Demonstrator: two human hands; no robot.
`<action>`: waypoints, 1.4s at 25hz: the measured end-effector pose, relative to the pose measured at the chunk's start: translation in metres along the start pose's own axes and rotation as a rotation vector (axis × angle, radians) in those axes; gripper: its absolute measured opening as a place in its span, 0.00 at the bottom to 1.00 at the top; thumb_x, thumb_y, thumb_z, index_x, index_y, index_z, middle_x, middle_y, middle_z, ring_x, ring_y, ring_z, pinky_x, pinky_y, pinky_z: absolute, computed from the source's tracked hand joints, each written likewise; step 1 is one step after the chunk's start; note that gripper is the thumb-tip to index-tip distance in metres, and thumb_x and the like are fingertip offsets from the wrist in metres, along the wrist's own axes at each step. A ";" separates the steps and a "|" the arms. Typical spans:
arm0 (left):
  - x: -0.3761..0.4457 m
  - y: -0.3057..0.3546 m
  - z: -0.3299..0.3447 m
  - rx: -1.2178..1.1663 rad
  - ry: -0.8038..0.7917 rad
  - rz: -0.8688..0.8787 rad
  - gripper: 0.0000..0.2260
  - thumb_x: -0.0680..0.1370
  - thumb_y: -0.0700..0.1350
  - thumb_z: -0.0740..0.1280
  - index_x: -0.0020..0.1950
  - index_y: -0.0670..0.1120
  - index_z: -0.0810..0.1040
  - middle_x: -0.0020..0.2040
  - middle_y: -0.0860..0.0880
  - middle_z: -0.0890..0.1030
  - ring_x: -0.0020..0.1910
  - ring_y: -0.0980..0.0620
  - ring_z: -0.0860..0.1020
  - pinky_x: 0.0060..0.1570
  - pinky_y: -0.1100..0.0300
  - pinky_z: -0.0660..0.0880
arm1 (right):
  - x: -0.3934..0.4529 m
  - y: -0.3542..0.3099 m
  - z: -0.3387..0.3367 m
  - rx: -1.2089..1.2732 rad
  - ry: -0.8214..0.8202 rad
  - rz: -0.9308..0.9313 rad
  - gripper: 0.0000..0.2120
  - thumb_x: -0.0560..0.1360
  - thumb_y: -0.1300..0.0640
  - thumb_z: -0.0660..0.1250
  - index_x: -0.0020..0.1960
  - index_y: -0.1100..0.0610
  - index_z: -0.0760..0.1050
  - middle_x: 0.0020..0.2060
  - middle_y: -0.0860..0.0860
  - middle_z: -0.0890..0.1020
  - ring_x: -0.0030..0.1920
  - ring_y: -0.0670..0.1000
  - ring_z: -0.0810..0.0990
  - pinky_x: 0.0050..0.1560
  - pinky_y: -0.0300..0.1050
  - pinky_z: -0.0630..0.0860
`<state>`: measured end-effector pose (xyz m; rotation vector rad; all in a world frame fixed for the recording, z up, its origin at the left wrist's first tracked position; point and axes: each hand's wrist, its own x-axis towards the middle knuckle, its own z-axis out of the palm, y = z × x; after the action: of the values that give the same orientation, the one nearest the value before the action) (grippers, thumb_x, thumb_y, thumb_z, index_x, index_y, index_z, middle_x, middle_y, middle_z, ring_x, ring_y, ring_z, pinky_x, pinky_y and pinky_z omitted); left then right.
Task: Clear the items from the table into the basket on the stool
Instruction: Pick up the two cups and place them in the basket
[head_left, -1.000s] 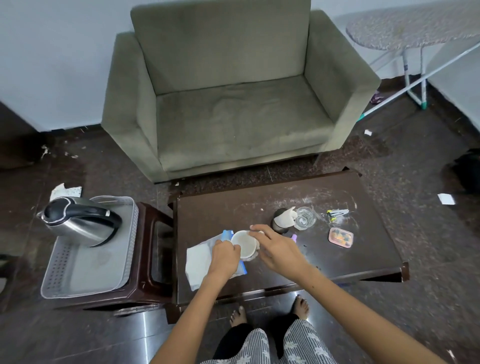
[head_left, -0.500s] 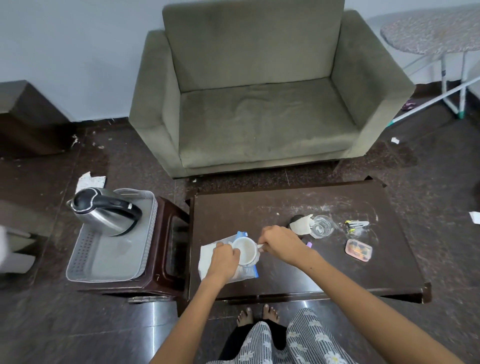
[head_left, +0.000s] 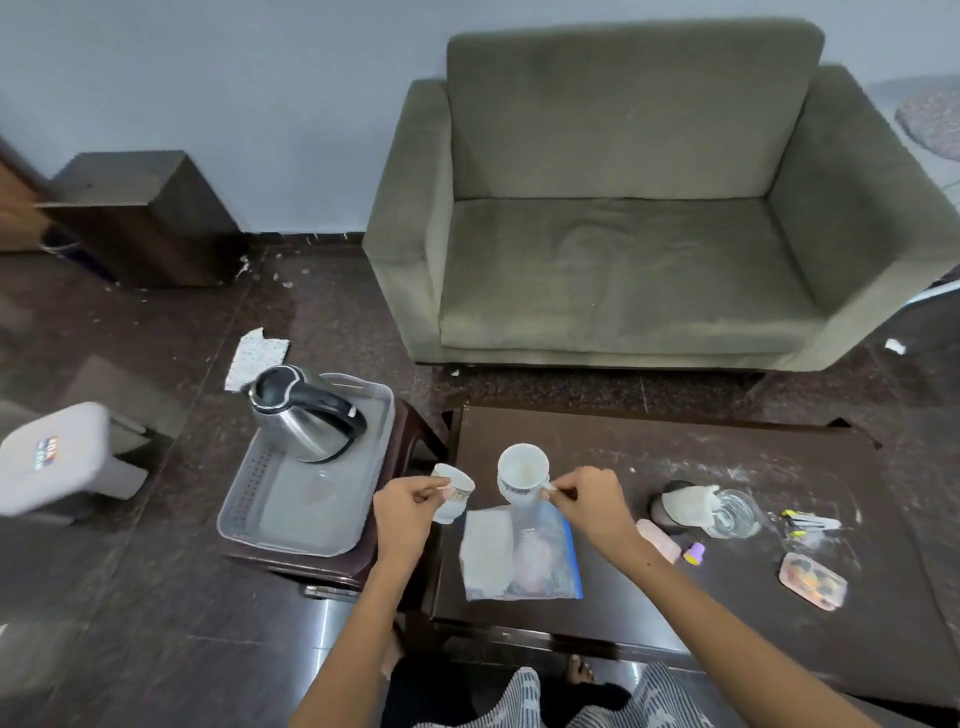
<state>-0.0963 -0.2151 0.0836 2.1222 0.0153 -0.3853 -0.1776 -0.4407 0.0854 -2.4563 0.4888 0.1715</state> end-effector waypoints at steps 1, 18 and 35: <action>0.010 -0.008 -0.016 -0.030 0.012 -0.024 0.07 0.69 0.38 0.74 0.47 0.44 0.85 0.40 0.47 0.85 0.40 0.53 0.82 0.45 0.65 0.78 | 0.007 -0.014 0.013 0.051 0.013 0.011 0.16 0.73 0.50 0.69 0.33 0.62 0.78 0.26 0.57 0.75 0.29 0.55 0.68 0.29 0.39 0.59; 0.129 -0.161 -0.249 -0.132 0.026 -0.200 0.08 0.67 0.36 0.76 0.45 0.39 0.84 0.41 0.45 0.85 0.35 0.64 0.82 0.41 0.73 0.77 | 0.092 -0.253 0.268 0.233 -0.073 0.446 0.27 0.71 0.56 0.71 0.21 0.56 0.60 0.19 0.49 0.62 0.22 0.46 0.61 0.24 0.38 0.56; 0.170 -0.226 -0.260 -0.127 0.048 -0.298 0.07 0.69 0.35 0.74 0.46 0.41 0.83 0.39 0.48 0.84 0.40 0.52 0.83 0.43 0.70 0.77 | 0.128 -0.284 0.368 0.297 -0.238 0.731 0.06 0.71 0.59 0.71 0.45 0.61 0.82 0.44 0.58 0.85 0.50 0.56 0.82 0.50 0.44 0.75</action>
<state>0.0991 0.0998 -0.0173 2.0054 0.3778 -0.4952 0.0478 -0.0479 -0.0818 -1.8426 1.1879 0.6291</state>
